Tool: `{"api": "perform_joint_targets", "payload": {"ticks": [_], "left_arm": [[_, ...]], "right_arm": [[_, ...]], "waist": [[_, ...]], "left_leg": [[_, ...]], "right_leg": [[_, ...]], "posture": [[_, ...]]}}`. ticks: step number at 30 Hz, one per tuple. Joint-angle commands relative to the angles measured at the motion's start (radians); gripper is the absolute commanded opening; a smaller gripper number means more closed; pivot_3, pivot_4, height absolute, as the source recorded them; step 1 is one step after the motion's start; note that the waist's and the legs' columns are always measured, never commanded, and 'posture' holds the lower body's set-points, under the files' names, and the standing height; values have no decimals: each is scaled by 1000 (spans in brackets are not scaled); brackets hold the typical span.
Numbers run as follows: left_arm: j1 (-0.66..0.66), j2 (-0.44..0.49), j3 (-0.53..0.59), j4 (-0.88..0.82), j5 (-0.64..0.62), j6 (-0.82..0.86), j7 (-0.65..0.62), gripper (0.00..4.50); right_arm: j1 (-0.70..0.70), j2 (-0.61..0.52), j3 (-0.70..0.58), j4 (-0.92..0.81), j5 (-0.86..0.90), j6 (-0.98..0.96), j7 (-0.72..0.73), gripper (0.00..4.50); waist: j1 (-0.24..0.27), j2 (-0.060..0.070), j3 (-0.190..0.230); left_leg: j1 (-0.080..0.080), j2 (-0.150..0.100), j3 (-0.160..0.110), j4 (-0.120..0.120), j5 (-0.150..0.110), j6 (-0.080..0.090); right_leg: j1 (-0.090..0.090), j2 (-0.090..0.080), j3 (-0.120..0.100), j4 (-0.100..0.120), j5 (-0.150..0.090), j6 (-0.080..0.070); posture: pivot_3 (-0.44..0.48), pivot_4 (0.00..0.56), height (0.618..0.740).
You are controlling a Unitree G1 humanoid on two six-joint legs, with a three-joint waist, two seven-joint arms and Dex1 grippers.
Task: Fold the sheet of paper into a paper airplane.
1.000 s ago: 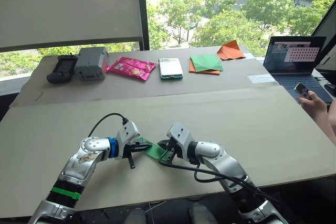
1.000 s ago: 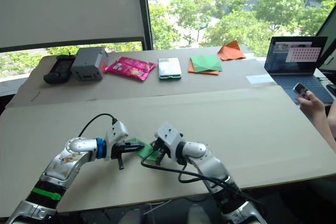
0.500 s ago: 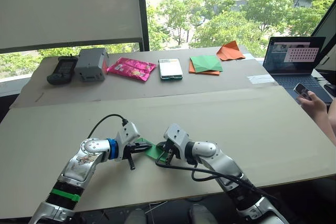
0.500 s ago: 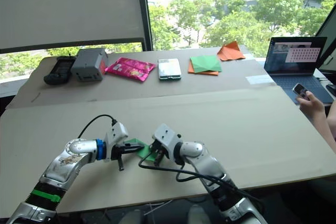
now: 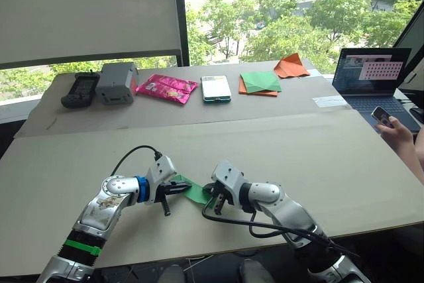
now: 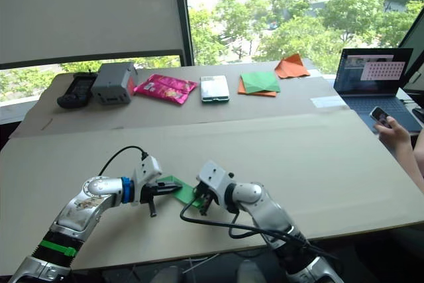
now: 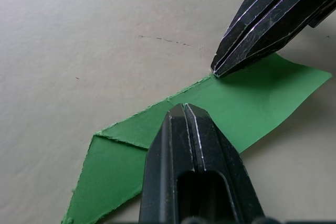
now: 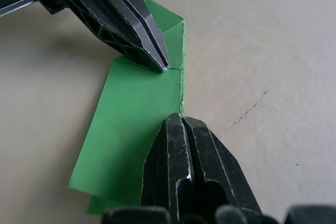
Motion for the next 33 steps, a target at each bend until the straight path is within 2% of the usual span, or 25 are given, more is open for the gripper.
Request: {"api": "perform_joint_targets", "payload": {"ticks": [1, 13, 25, 33], "left_arm": [[13, 16, -17, 6, 30, 4, -1, 0], [5, 16, -20, 15, 32, 2, -6, 0], [6, 12, -21, 16, 32, -1, -6, 0], [4, 9, -22, 16, 31, -1, -9, 0]], "right_arm": [[49, -38, 20, 9, -12, 74, 4, 25], [157, -127, -25, -98, 23, 146, 6, 25], [159, -173, -46, -187, 43, 200, -8, 25], [113, -84, -154, -352, 177, 64, 13, 25]], "waist": [[0, 0, 0], [5, -1, -2], [7, -2, -2], [5, -2, 3]], "left_leg": [[0, 0, 0, 0, -1, -1], [0, -1, 0, 1, -2, -4], [-1, -1, 0, 2, -3, -4], [-3, -1, 0, 1, -3, -4]], "right_leg": [[0, 0, 0, 0, 0, 0], [0, -2, -1, -1, 0, 0], [0, -3, -2, -4, -1, 0], [-2, -3, -2, -6, -1, 0]], "posture": [[0, 150, 732], [0, 150, 732], [0, 150, 732], [0, 150, 732]]}}
